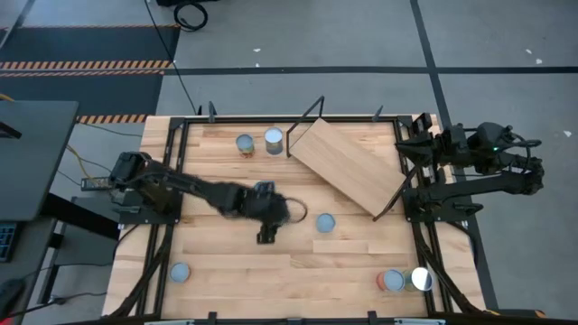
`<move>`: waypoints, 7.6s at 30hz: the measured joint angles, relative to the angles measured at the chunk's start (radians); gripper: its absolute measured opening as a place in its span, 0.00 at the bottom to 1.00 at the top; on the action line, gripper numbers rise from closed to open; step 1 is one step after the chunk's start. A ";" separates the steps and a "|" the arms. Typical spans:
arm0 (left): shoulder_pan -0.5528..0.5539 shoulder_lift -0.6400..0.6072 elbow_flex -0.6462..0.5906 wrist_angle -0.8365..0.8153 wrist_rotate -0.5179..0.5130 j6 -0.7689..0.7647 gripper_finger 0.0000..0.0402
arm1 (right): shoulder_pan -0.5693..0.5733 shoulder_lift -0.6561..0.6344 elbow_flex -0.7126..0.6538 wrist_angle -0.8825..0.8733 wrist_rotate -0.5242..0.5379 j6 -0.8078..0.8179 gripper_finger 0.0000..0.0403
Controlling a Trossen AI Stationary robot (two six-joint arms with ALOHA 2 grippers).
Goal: Pick and place cans onto a shelf
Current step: Put the canned diced tomatoes on the shelf, then put the canned peaches on the shelf aligned with the canned diced tomatoes
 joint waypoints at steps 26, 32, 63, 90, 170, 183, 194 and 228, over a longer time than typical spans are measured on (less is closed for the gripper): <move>0.406 0.526 0.776 -0.240 0.471 0.918 0.69 | 0.000 0.265 0.094 -0.262 0.102 -0.048 0.09; 0.437 0.677 0.945 -0.243 0.470 0.968 0.69 | 0.001 0.245 0.095 -0.382 0.108 0.003 0.09; 0.461 0.789 1.030 -0.192 0.356 0.998 0.79 | -0.001 0.251 0.096 -0.694 0.184 0.166 0.59; 0.442 0.780 1.030 -0.292 0.339 0.926 0.73 | -0.001 0.251 0.071 -0.690 0.205 0.171 0.80; -0.255 -0.605 -0.573 0.329 -0.408 -0.412 0.89 | -0.052 1.516 0.448 0.292 -0.159 -0.080 0.92; -0.198 -0.603 -0.615 0.372 -0.421 -0.420 0.89 | -0.094 1.510 0.449 0.324 -0.166 -0.077 0.92; -0.248 -0.603 -0.615 0.424 -0.406 -0.378 0.89 | -0.093 1.537 0.447 0.337 -0.122 -0.065 0.92; -0.257 -0.602 -0.685 0.449 -0.485 -0.399 0.89 | -0.105 1.740 0.636 0.161 -0.052 -0.087 0.98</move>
